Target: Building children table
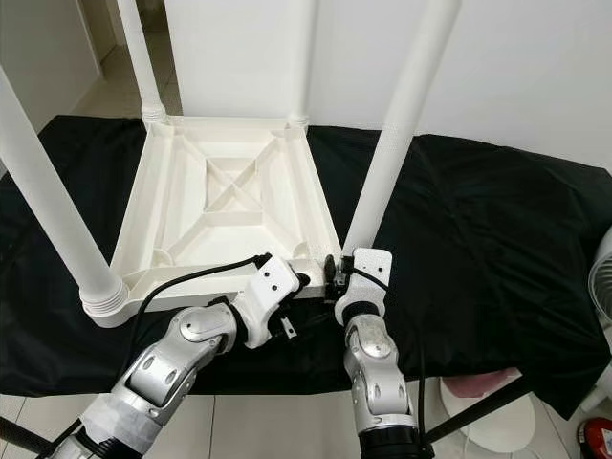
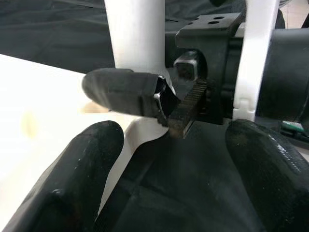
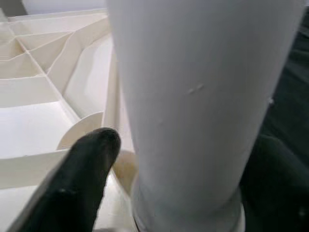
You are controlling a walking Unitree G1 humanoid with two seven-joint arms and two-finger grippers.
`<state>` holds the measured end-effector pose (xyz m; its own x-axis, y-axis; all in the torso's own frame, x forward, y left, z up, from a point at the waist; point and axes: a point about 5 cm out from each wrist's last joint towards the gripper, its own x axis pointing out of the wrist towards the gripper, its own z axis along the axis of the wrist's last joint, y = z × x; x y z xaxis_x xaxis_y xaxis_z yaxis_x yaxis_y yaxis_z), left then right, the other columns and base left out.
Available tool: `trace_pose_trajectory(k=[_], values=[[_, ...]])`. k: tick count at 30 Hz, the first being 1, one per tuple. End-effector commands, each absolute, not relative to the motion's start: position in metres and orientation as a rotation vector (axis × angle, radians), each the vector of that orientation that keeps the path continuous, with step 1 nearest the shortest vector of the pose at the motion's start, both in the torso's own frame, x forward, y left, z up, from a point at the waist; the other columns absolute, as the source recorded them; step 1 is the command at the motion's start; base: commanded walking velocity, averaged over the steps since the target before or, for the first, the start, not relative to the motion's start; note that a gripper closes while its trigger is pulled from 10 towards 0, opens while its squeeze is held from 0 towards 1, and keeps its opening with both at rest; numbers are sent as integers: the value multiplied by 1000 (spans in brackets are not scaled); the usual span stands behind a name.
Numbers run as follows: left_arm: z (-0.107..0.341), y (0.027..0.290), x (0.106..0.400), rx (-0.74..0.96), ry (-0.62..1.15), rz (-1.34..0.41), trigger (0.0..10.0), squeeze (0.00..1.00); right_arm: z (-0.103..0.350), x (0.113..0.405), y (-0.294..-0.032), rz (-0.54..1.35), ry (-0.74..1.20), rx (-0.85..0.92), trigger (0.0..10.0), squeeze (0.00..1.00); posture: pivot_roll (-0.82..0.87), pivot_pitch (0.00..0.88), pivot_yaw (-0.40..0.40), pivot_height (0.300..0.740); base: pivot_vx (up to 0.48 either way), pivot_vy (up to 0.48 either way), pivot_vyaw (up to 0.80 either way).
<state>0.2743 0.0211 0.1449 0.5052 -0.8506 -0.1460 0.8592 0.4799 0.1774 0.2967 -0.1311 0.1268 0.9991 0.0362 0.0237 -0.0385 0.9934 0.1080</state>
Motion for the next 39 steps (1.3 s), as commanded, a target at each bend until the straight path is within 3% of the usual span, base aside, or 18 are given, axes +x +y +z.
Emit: trace_pose_trajectory(k=[1, 5, 6, 7, 8, 10, 11, 21, 37, 38, 39], values=[[145, 20, 275, 242, 37, -1031, 10000, 0, 130, 295, -133, 72, -30, 138, 10000, 1000, 20, 42, -68, 740, 0, 0, 0], [144, 21, 274, 243, 40, -1030, 10000, 0, 137, 295, -140, 118, -60, 110, 10000, 1000, 21, 49, -65, 740, 0, 0, 0], [144, 22, 274, 243, 42, -1031, 10000, 0, 138, 296, -143, 153, -57, 92, 10000, 710, 20, 51, -63, 740, 0, 0, 0], [144, 22, 274, 243, 42, -1031, 10000, 0, 138, 296, -143, 153, -57, 92, 10000, 710, 20, 51, -63, 740, 0, 0, 0], [144, 22, 273, 243, 43, -1031, 10000, 0, 139, 296, -146, 176, -53, 80, 10000, 337, 20, 51, -63, 740, 0, 0, 0], [143, 22, 273, 243, 44, -1031, 10000, 0, 139, 296, -147, 195, -48, 69, 10000, 337, 18, 56, -59, 740, 0, 0, 0], [143, 22, 272, 243, 47, -1036, 10000, 0, 139, 295, -151, 246, -43, 41, 10000, 0, 13, 61, -55, 740, 0, 0, 0], [143, 21, 271, 247, 51, -1052, 10000, 0, 135, 297, -174, 543, -4, -174, 10000, 0, 8, 62, -42, 740, 0, 0, 0], [149, 20, 278, 260, 32, -1045, 10000, 0, 130, 321, -165, 744, 28, -239, 10000, 0, 23, 44, -41, 740, 0, 0, 0], [148, 22, 278, 262, 33, -1040, 10000, 0, 125, 324, -165, 747, 46, -237, 627, 0, 36, 44, -47, 740, 0, 0, 0], [148, 22, 278, 262, 33, -1040, 10000, 0, 125, 324, -165, 747, 46, -237, 627, 0, 36, 44, -47, 740, 0, 0, 0]])
